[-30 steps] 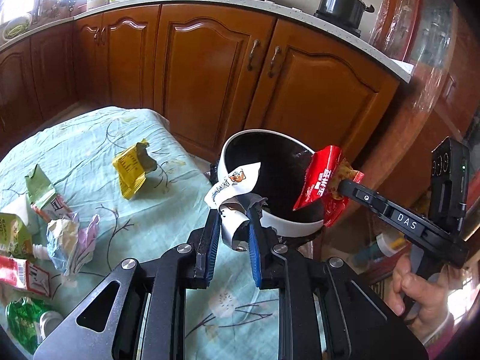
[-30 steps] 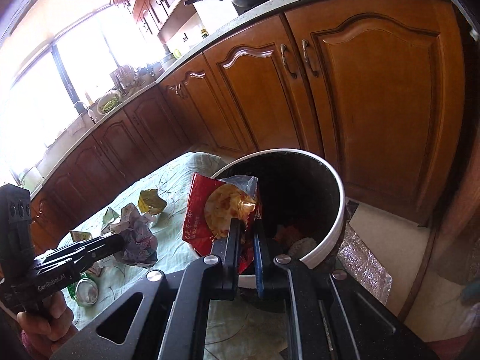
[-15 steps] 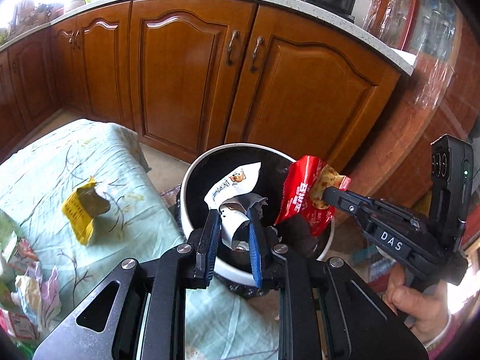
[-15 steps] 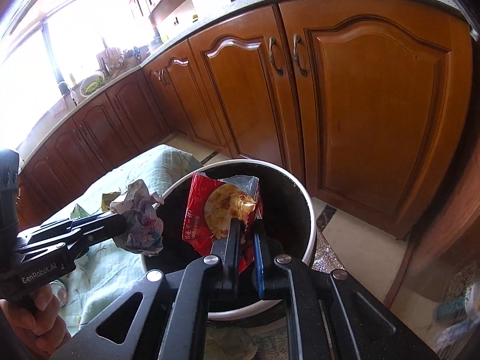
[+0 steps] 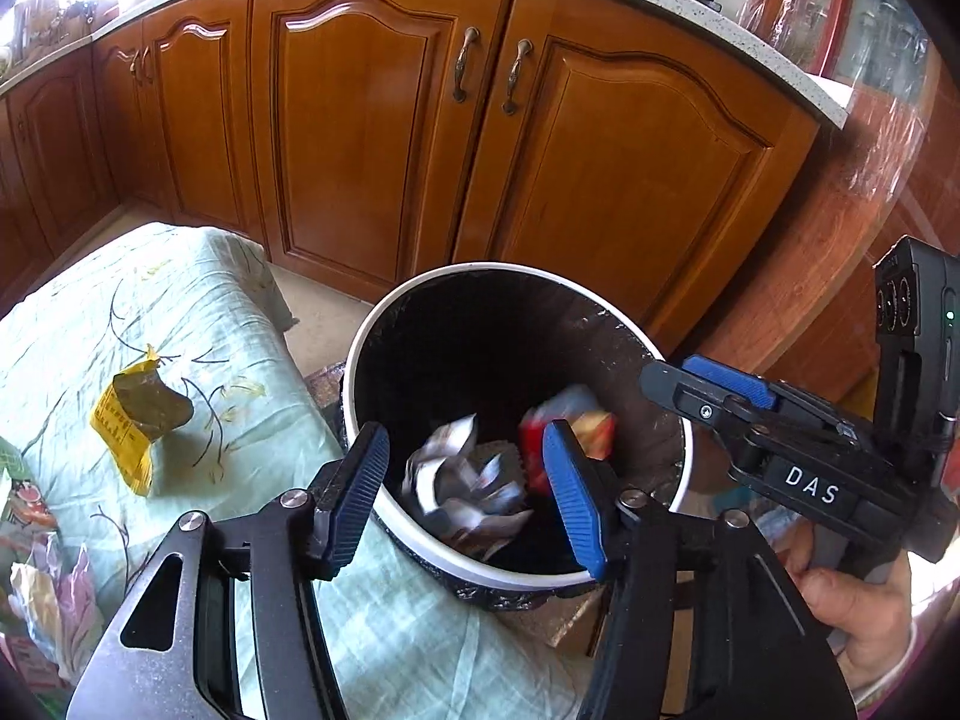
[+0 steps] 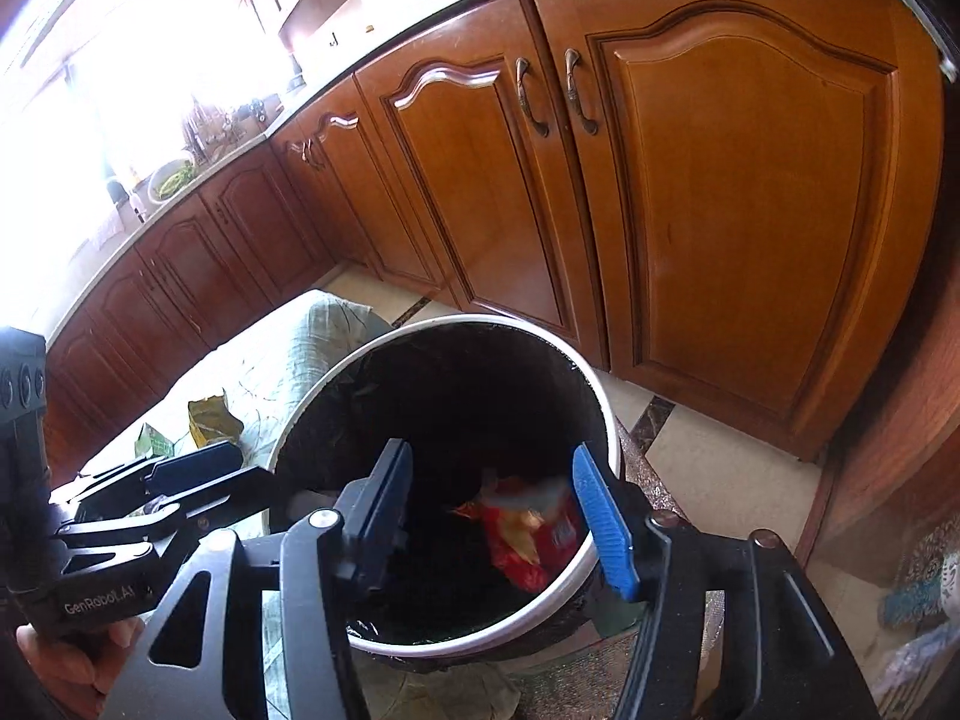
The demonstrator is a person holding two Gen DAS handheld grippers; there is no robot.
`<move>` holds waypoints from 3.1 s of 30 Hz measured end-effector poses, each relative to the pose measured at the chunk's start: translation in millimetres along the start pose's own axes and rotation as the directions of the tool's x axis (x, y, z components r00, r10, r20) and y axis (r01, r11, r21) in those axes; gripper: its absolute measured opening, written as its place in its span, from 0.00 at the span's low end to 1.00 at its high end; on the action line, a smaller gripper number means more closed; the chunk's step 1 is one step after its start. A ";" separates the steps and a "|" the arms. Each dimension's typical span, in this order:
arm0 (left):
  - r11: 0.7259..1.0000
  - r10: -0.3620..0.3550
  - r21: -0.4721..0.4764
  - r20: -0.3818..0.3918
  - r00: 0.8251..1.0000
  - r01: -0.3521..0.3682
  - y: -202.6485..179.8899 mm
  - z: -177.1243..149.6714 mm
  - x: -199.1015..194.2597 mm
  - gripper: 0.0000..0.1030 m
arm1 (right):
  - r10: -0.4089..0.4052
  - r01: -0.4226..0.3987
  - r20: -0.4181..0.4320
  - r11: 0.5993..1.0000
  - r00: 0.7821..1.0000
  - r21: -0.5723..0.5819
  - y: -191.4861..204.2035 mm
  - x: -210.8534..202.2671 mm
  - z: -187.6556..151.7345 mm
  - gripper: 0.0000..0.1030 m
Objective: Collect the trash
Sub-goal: 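Move both tools back toward the remaining trash on the table, then grasp the crumpled blue paper with the left tool while the right tool grasps the yellow wrapper, then carry both items over the bin and open both tools to drop them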
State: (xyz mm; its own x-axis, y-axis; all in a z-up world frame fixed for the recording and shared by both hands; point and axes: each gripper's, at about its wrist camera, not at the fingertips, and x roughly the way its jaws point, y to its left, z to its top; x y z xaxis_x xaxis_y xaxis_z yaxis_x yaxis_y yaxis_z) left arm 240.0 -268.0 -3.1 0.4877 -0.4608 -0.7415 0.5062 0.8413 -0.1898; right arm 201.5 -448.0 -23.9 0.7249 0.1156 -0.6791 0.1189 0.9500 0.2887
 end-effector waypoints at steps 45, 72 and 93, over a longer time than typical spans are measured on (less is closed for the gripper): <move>0.927 0.233 -0.322 0.093 0.968 -0.192 156.2 -129.7 -143.5 0.65 | 0.253 -0.264 -0.088 0.955 0.963 -0.139 168.9 4.4 -46.7 0.98; 0.939 0.262 -0.222 -0.027 0.965 -0.261 178.5 -99.2 -78.9 0.30 | 0.330 -0.360 -0.202 0.923 0.922 -0.135 207.1 117.9 -5.4 0.00; 0.976 0.122 -0.192 0.076 0.990 -0.106 122.2 -92.4 -102.6 0.14 | 0.344 -0.347 -0.056 0.936 0.937 -0.061 113.4 -5.4 -18.5 0.00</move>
State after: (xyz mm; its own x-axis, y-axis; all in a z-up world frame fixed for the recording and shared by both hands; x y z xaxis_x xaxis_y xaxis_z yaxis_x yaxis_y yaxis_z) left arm 186.1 -91.8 -9.7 0.5986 -0.3749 -0.7079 0.3062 0.9237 -0.2302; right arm 198.6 -335.5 0.0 0.6825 0.4516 -0.5747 -0.1817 0.8665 0.4650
